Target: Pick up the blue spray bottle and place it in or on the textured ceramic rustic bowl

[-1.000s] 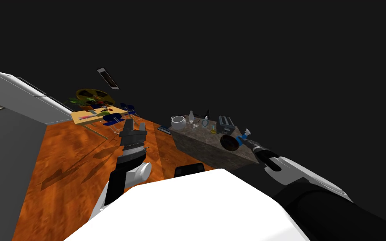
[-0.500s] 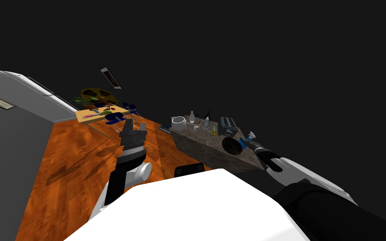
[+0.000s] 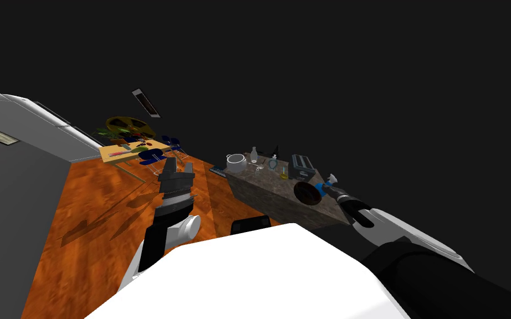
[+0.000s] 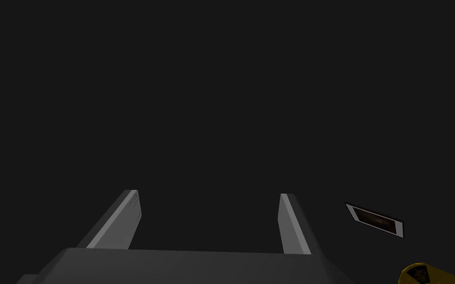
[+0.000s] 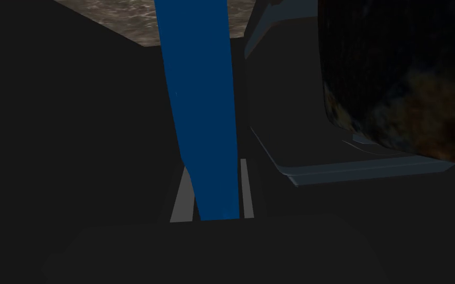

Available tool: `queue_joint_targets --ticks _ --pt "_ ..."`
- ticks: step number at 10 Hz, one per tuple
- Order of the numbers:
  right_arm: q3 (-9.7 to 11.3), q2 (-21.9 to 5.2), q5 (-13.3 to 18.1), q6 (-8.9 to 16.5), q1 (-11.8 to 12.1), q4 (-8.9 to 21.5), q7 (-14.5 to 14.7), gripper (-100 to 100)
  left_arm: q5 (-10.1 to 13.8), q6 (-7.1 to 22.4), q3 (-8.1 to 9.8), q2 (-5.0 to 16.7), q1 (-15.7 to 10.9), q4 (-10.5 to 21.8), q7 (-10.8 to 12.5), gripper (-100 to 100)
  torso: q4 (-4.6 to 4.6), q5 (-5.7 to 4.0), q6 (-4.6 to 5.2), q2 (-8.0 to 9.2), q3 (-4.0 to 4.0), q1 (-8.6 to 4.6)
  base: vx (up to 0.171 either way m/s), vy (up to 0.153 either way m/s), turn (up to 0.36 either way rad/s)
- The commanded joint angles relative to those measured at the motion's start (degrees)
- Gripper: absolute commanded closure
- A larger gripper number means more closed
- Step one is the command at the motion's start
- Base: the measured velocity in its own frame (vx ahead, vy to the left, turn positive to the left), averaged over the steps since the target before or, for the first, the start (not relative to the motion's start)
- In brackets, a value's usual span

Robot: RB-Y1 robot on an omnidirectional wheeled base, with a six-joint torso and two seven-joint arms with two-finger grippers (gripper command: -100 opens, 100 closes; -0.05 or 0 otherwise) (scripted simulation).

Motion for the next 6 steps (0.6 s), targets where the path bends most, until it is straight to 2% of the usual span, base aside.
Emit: queue_joint_targets --ticks 1,2,3,4,6 --pt "0.00 0.00 0.00 0.00 0.00 0.00 0.00 0 0.00 0.00 0.00 0.00 0.00 0.00 0.00 0 0.00 0.00 0.00 0.00 0.00 0.00 0.000 0.000 0.000" --pt "0.00 0.00 0.00 0.00 0.00 0.00 0.00 100 0.00 0.00 0.00 0.00 0.00 0.00 0.00 0 0.00 0.00 0.00 0.00 0.00 0.00 0.000 0.000 0.000" --pt "-0.01 0.00 0.00 0.00 0.00 0.00 0.00 0 0.00 0.00 0.00 0.00 0.00 0.00 0.00 0 0.00 0.00 0.00 0.00 0.00 0.01 0.000 0.000 0.000" --pt "-1.87 0.31 -1.50 1.09 0.12 -1.82 0.37 100 0.00 0.00 0.00 0.00 0.00 0.00 0.00 0 0.00 0.00 -0.01 0.00 0.00 0.01 -0.027 0.021 -0.034" --pt "-3.32 0.48 -2.62 1.96 0.29 -3.27 0.63 100 0.00 0.00 0.00 0.00 0.00 0.00 0.00 0 0.07 0.05 0.00 0.17 0.11 0.18 -0.045 0.040 -0.026"
